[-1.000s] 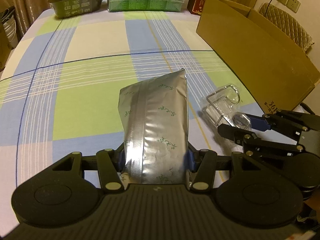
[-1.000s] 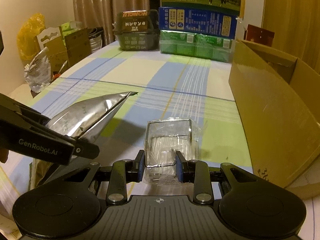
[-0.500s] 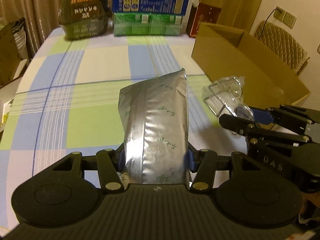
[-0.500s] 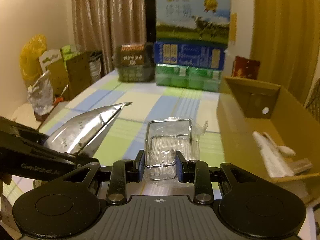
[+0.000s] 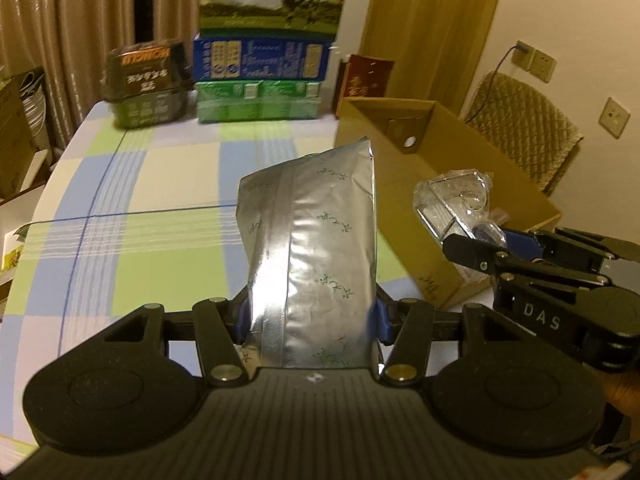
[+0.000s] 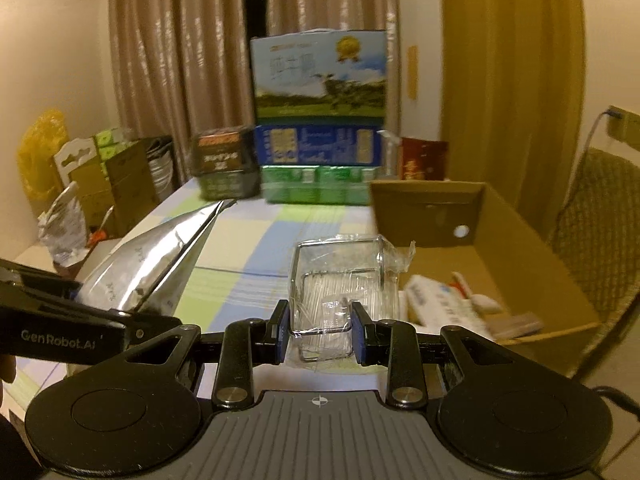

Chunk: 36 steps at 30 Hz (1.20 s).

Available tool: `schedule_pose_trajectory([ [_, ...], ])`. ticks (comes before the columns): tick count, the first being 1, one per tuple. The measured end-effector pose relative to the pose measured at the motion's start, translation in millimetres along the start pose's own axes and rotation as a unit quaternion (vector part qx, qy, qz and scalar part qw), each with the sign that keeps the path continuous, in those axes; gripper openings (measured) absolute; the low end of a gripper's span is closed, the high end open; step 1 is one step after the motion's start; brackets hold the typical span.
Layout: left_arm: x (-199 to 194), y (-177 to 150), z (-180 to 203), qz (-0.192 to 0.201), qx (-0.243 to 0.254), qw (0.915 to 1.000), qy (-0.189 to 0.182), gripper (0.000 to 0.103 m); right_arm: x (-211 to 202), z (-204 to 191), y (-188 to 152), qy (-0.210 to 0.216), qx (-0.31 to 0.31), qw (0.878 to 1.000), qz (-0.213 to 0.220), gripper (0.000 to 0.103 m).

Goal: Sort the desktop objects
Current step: 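Lower the foil bag and wire rack into the box and open both tools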

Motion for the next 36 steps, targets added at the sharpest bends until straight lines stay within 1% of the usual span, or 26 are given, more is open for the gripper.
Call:
schedule_pose_trajectory([
  [5,9,1,31,0.003,0.005,0.9997,-0.024,0.050,-13,34,-1,-0.023,0.013,1.000,-0.003,0.028],
  [9,18,-1,57,0.001,0.008,0.9987,-0.050,0.050,-23,59,-7,-0.046,0.021,0.999,-0.008,0.028],
  [15,29,-1,89,-0.004,0.022,0.9971,-0.073,0.050,-36,93,-15,-0.078,0.037,0.996,-0.011,0.028],
  [19,36,-1,107,-0.008,0.030,0.9963,-0.081,0.050,-44,111,-19,-0.087,0.046,0.995,-0.011,0.028],
  [27,50,-1,140,-0.013,0.040,0.9949,-0.092,0.050,-46,141,-23,-0.097,0.056,0.994,-0.014,0.028],
  [36,63,3,158,-0.020,0.046,0.9938,-0.099,0.050,-50,157,-21,-0.105,0.063,0.992,-0.012,0.028],
])
Point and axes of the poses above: each gripper's, at about its wrist camera, not at the fingertips, and x roughly the way its jaws point, z to its right, y to its top, the point moved 8 cm from there along x, roughly the way its jaws point, and after that the axes turned 14 degrees about -y, right-handed, at the moved point
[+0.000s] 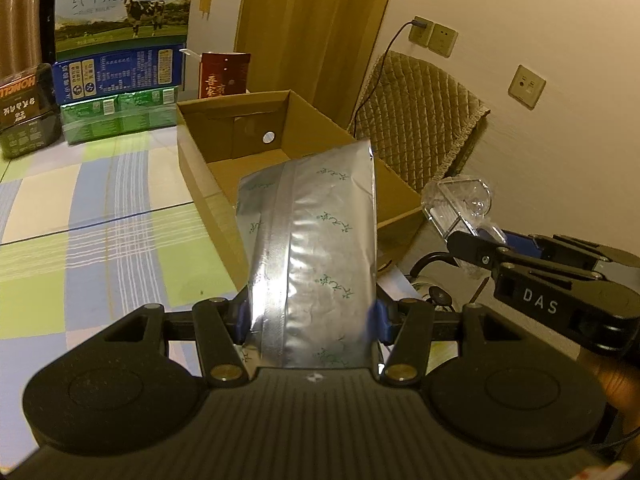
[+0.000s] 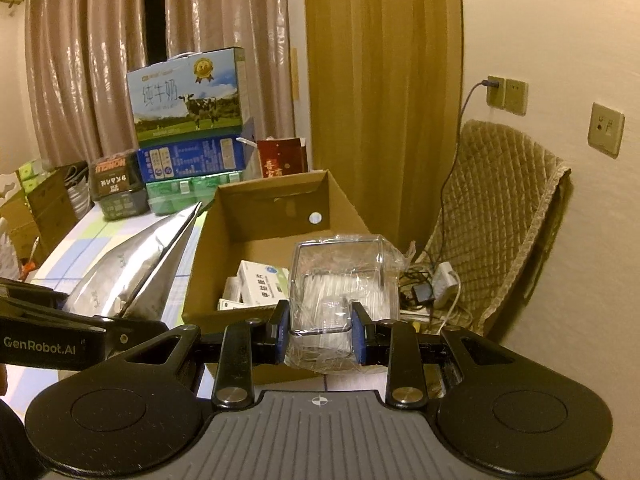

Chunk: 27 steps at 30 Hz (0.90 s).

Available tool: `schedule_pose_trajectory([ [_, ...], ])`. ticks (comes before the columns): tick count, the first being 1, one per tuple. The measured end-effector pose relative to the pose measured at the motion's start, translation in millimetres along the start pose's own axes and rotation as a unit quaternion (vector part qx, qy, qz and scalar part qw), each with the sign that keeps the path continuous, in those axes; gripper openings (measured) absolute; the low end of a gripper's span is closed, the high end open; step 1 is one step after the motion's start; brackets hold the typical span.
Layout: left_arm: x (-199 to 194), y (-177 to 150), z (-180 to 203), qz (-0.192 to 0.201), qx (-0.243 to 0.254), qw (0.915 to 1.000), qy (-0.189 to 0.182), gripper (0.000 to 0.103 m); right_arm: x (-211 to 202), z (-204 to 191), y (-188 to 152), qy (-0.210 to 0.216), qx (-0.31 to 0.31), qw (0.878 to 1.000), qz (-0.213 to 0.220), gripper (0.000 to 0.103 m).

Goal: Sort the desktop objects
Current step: 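Lower the foil bag and wire rack into the box and open both tools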

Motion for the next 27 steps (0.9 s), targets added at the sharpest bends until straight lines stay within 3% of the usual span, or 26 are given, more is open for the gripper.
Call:
schedule_pose_trajectory([
  [12,7,9,0,0.004,-0.002,1.0000,0.002,0.050,15,2,6,0.002,-0.001,1.000,-0.003,0.028],
  [27,28,29,-13,0.016,-0.059,0.9981,0.011,0.050,48,5,20,0.014,-0.019,1.000,0.001,0.028],
])
Point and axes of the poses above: each gripper's, at about its wrist camera, not at the fingertips, and x roughly the way its jaws point, z to its right, y to its top, the point moved 8 cm from there along x, roughly the way its jaws point, and after that the axes turned 14 degrees about -y, right-handed, at the moved point
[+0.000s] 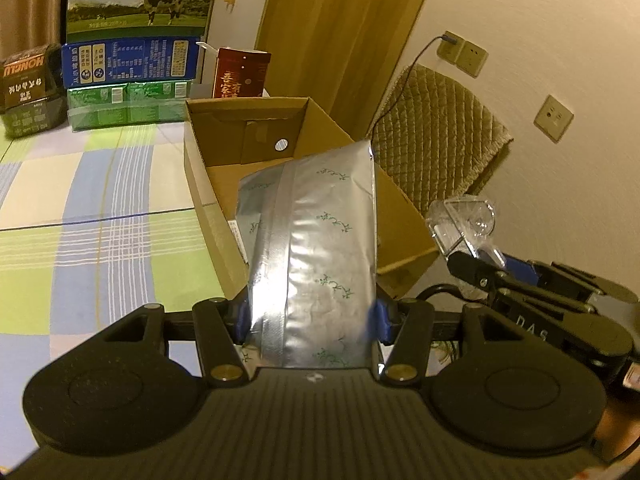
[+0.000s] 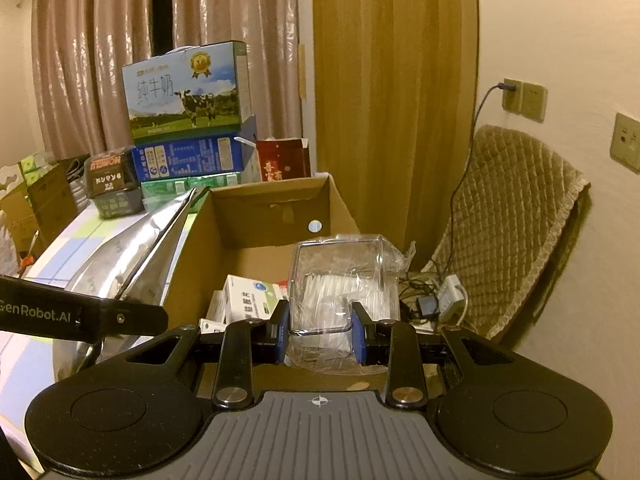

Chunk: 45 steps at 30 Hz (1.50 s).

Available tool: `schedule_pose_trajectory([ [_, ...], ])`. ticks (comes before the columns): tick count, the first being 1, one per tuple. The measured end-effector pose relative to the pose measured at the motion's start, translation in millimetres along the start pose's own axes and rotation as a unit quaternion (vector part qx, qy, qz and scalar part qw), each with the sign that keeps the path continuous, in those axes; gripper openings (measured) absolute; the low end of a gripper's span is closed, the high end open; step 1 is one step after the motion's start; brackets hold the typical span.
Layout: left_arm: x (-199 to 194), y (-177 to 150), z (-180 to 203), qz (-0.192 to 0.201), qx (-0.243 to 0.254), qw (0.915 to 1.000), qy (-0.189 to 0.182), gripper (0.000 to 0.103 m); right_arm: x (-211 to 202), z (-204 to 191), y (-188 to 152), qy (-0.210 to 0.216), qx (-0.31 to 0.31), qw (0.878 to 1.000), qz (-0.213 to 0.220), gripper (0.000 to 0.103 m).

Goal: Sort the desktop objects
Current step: 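Lower the foil bag and wire rack into the box and open both tools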

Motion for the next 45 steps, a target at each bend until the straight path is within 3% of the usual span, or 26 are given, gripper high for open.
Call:
schedule_pose_trajectory([
  [26,42,43,-12,0.016,-0.042,0.9990,-0.001,0.050,65,3,41,0.013,-0.026,1.000,0.006,0.028],
  [45,78,79,-43,0.028,-0.077,0.9966,0.014,0.050,114,-13,68,0.037,-0.053,0.998,0.009,0.028],
])
Point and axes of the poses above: each gripper's, at about its wrist camera, not at the fingertips, and x roughly the way its jaws point, z to its right, y to its top, the point moved 8 cm from there along x, roughly the way its jaws point, and after that the axes turned 14 degrees about -y, right-handed, at the moved point
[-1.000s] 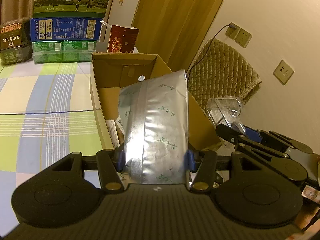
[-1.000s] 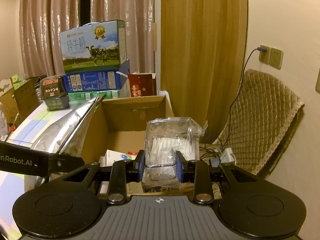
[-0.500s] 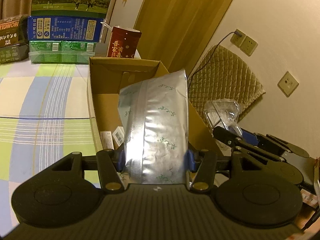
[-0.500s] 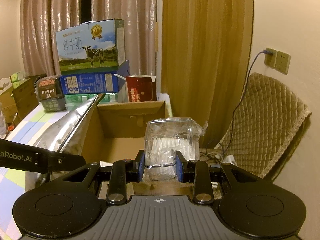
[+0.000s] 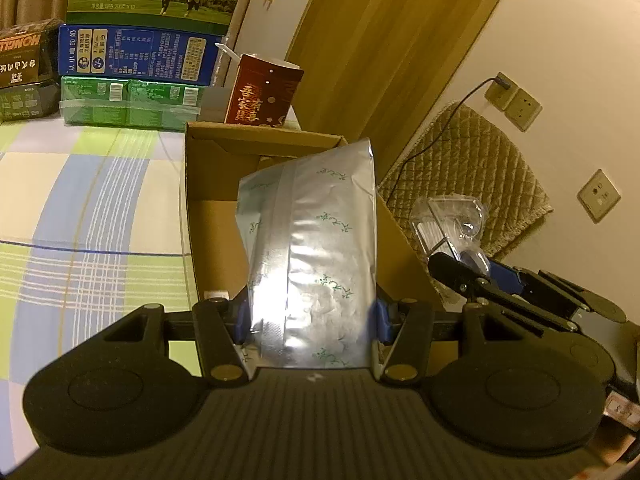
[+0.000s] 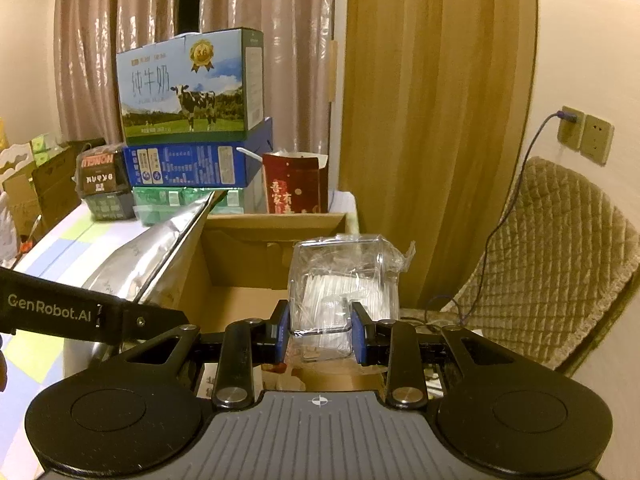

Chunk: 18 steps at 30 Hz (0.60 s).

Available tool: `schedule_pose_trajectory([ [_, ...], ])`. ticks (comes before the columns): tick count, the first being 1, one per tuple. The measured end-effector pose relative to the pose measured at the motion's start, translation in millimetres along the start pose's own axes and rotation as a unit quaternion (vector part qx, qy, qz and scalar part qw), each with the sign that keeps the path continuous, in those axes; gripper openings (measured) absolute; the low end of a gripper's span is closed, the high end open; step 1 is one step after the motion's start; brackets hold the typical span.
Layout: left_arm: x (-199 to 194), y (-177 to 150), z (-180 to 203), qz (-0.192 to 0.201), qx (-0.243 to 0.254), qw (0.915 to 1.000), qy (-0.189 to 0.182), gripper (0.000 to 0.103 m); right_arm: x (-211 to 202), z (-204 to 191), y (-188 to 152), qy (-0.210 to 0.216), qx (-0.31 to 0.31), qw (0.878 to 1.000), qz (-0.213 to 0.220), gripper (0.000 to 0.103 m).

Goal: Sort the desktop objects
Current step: 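Lower the foil bag and wire rack into the box and open both tools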

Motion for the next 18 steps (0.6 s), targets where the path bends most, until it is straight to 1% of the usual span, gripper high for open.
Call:
schedule_pose_trajectory([
  [9,18,7,-7,-0.003,-0.002,1.0000,0.007,0.051,17,-2,-1,0.009,-0.003,1.000,-0.007,0.028],
  [18,25,11,-12,-0.003,-0.007,0.9999,0.009,0.051,25,-3,-3,0.006,-0.006,1.000,-0.010,0.028],
])
Point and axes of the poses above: each gripper's, at about its wrist camera, not at the fingertips, and x roughly the way its jaws point, z to its right, y to its top, the point moved 8 cm from there along x, roughly the way its jaws point, and after that the axes turned 14 degrees about -y, right-handed, at the moved point
